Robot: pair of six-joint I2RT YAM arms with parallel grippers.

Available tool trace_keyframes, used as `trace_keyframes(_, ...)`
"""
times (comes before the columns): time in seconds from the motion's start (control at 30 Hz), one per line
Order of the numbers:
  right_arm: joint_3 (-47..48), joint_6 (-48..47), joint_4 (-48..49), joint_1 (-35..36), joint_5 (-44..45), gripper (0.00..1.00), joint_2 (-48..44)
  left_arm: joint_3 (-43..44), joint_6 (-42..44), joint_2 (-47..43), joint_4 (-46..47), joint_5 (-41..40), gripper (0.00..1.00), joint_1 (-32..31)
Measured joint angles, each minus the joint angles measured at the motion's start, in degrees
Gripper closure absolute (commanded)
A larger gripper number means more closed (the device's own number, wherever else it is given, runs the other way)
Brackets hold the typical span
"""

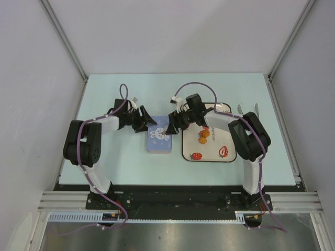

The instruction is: Pack the cookies

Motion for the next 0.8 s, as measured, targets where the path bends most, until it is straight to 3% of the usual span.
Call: trace_keyframes(0.8,13.3,0.3,-2.4,-2.9,-1.0,0.24,10.3,3.2,1.0,3.4,-1.4,2.0,0.37,0.1)
